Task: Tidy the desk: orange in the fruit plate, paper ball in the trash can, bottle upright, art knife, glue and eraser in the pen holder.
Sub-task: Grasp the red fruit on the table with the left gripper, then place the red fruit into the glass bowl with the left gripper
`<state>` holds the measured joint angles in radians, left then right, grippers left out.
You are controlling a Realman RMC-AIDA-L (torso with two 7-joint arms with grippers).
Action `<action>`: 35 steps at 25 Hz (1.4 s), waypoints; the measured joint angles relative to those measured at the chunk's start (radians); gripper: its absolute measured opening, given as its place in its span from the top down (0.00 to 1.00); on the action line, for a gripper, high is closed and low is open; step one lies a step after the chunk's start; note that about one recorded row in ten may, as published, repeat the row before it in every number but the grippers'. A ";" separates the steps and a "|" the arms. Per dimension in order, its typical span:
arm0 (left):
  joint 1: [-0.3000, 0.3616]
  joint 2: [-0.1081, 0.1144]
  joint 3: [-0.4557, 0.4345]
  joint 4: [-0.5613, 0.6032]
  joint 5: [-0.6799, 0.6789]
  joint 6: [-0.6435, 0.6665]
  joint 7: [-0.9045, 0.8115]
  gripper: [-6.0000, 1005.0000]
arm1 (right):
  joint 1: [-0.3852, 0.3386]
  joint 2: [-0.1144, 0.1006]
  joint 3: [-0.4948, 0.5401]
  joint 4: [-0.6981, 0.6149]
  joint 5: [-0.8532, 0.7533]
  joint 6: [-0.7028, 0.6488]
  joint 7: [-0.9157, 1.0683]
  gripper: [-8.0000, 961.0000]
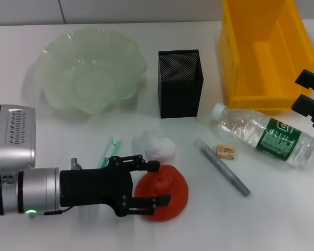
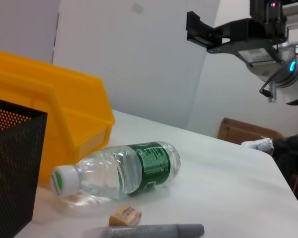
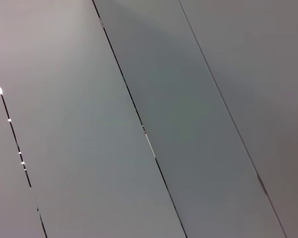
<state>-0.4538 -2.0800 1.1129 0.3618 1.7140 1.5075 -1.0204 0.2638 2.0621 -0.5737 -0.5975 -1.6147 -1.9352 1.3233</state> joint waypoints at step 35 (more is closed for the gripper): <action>-0.008 0.000 -0.007 -0.086 -0.032 -0.003 0.095 0.76 | 0.021 -0.008 0.003 0.001 -0.001 0.001 0.074 0.15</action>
<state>-0.4617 -2.0800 1.1058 0.2755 1.6825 1.5048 -0.9254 0.2849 2.0541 -0.5702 -0.5963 -1.6152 -1.9342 1.3974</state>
